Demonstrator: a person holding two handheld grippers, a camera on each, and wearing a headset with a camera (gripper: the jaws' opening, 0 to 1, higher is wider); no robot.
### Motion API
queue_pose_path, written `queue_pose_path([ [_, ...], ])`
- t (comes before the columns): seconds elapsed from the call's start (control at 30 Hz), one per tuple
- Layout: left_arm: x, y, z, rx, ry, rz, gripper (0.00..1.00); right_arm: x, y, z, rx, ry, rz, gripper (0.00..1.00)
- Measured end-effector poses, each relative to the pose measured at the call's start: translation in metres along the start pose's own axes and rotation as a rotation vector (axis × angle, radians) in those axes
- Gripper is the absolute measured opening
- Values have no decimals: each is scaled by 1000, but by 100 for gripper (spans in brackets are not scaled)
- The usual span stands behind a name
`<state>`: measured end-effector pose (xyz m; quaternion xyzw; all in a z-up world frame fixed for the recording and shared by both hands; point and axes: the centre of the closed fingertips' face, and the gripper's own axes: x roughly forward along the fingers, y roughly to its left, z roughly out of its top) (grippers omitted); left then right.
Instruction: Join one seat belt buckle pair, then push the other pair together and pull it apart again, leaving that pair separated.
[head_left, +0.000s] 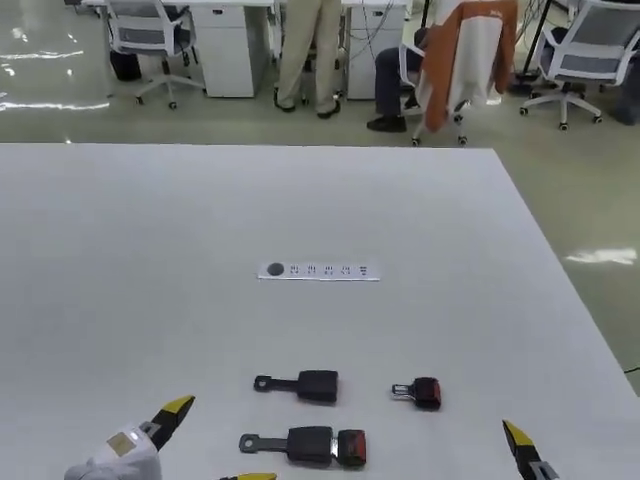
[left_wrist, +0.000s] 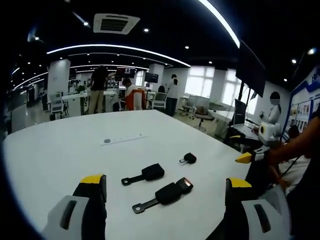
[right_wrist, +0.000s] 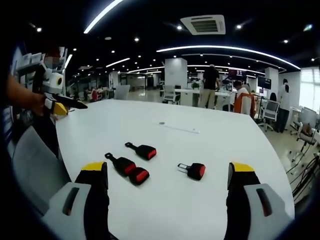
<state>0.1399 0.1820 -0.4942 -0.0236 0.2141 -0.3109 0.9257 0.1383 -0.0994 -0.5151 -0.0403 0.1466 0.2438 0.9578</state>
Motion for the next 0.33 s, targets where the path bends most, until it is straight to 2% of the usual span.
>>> queue_pose_path([
  [0.17,1,7,-5,-15,9,6,100,1,-2,-5,1,13,-7,99],
  [0.33,1,9,-2,-19,7,11,100,4,-2,-4,1,19,-9,99],
])
